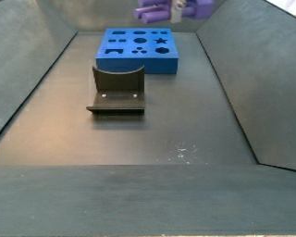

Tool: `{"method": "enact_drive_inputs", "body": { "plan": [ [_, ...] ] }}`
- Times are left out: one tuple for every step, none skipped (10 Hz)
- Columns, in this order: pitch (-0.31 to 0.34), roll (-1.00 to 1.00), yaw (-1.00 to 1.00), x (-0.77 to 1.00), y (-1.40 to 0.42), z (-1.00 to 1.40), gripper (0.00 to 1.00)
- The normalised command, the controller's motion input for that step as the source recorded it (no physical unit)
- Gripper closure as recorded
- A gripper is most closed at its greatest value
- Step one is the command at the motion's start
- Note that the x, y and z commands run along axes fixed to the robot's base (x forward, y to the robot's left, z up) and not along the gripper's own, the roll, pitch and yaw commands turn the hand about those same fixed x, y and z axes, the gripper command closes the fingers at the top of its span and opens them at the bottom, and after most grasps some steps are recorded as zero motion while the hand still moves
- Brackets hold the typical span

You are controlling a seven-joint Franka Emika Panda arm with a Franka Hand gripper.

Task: Pick up the 3 prong object. Move up. Place the 3 prong object on the fixture. Regrasp the 3 prong object. Move to above the board. Insert the 3 prong object.
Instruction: Place the 3 prong object on the fixture.

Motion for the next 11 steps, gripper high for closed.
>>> {"method": "enact_drive_inputs", "body": {
  "plan": [
    [-0.033, 0.06, 1.0, 1.0, -0.29, 0.0, 1.0],
    [-0.03, 0.06, 1.0, 1.0, -0.24, -0.01, 1.0],
    [-0.026, 0.07, 1.0, 1.0, -0.18, -0.01, 1.0],
    [-0.022, 0.08, 1.0, 1.0, -0.14, -0.02, 1.0],
    [-0.017, 0.09, 1.0, 0.9, -0.09, -0.02, 1.0],
    [-0.011, 0.1, 1.0, 0.79, -0.07, -0.02, 1.0],
    [0.069, -1.0, 0.89, 0.87, 0.64, -0.24, 1.0],
    [0.077, -1.0, 0.74, 0.74, 0.64, -0.23, 1.0],
    [0.085, -1.0, 0.66, 0.64, 0.51, -0.17, 1.0],
    [0.119, -1.0, 0.6, 0.48, 0.25, -0.06, 1.0],
    [0.147, -1.0, 0.58, 0.38, 0.15, -0.04, 1.0]
  ]
}}
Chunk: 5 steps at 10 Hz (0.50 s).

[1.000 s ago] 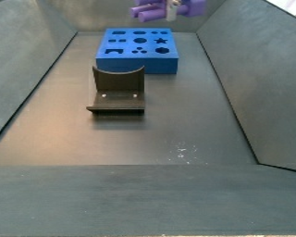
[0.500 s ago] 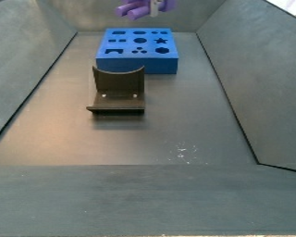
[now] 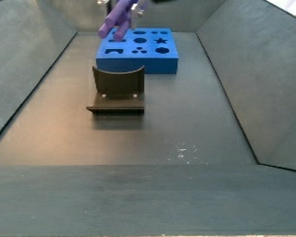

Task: Pick up the 3 prong object. Move up. Place the 3 prong object on the fixture. Regrasp the 3 prong object. Move to above the board. Insert the 3 prong object.
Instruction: Place the 3 prong object on the fixture.

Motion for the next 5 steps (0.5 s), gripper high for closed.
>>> {"method": "enact_drive_inputs", "body": {
  "plan": [
    [0.212, -1.0, 0.53, 0.22, 0.09, -0.01, 1.0],
    [0.262, -1.0, 0.47, 0.11, 0.06, -0.01, 1.0],
    [0.312, -1.0, 0.37, 0.01, 0.05, 0.0, 1.0],
    [0.341, -1.0, 0.3, 0.02, 0.04, 0.0, 1.0],
    [0.379, -0.93, 0.16, 0.05, 0.04, -0.01, 1.0]
  ]
}}
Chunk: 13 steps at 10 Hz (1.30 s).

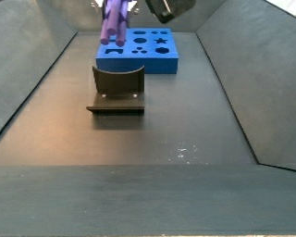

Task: Pick up the 3 prong object. Move up. Place the 3 prong object on the fixture. Regrasp the 3 prong object. Move to above the board. Insert the 3 prong object.
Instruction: Place the 3 prong object on the fixture.

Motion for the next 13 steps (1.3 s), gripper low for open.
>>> {"method": "enact_drive_inputs", "body": {
  "plan": [
    [0.372, -0.82, 0.09, 0.07, 0.04, -0.01, 1.0],
    [0.333, -0.61, -0.05, 0.08, 0.05, -0.02, 1.0],
    [0.281, -0.46, -0.12, 0.08, 0.05, -0.02, 1.0],
    [0.22, -0.3, -0.17, 0.07, 0.04, -0.01, 1.0],
    [0.242, -1.0, -0.2, 0.12, 0.13, -1.0, 1.0],
    [0.199, -1.0, -0.22, 0.13, 0.14, -1.0, 1.0],
    [0.191, -0.97, -0.25, 0.14, 0.14, -1.0, 1.0],
    [0.136, -0.76, -0.24, 0.15, 0.14, -1.0, 1.0],
    [0.08, -0.59, -0.24, 0.16, 0.14, -1.0, 1.0],
    [0.045, -0.47, -0.23, 0.16, 0.14, -1.0, 1.0],
    [-0.016, -0.24, -0.19, 0.18, 0.13, -1.0, 1.0],
    [-0.034, -0.2, -0.17, 0.18, 0.14, -1.0, 1.0],
    [-0.059, -0.17, -0.13, 0.14, 0.11, -0.7, 1.0]
  ]
}}
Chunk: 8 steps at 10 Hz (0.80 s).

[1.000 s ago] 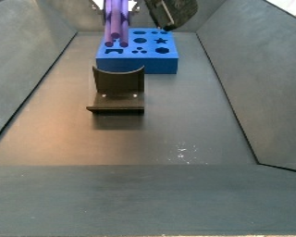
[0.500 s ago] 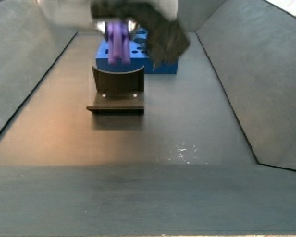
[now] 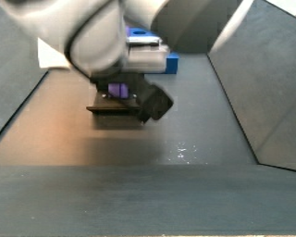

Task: Pick up the 3 prong object. Move up. Place the 3 prong object on the fixture. Regrasp the 3 prong object. Move to above the board. Insert the 3 prong object.
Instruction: Place the 3 prong object on the fixture, then regrasp the 3 prong object.

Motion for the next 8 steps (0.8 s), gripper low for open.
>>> {"method": "enact_drive_inputs", "body": {
  "plan": [
    [-0.071, -0.15, -0.1, 0.11, 0.08, -0.5, 1.0],
    [-0.091, -0.13, -0.07, 0.09, 0.05, -0.25, 1.0],
    [0.0, 0.0, 0.0, 0.0, 0.0, 0.0, 0.0],
    [-0.006, 0.01, -0.04, 0.0, 0.0, 1.0, 0.0],
    [-0.006, 0.01, -0.04, 0.0, 0.0, 1.0, 0.0],
    [-0.006, 0.03, -0.02, -0.02, 0.0, 1.0, 0.0],
    [-0.004, 0.04, -0.01, -0.02, 0.0, 1.0, 0.0],
    [0.004, 0.05, 0.0, -0.03, 0.0, 1.0, 0.0]
  ]
}}
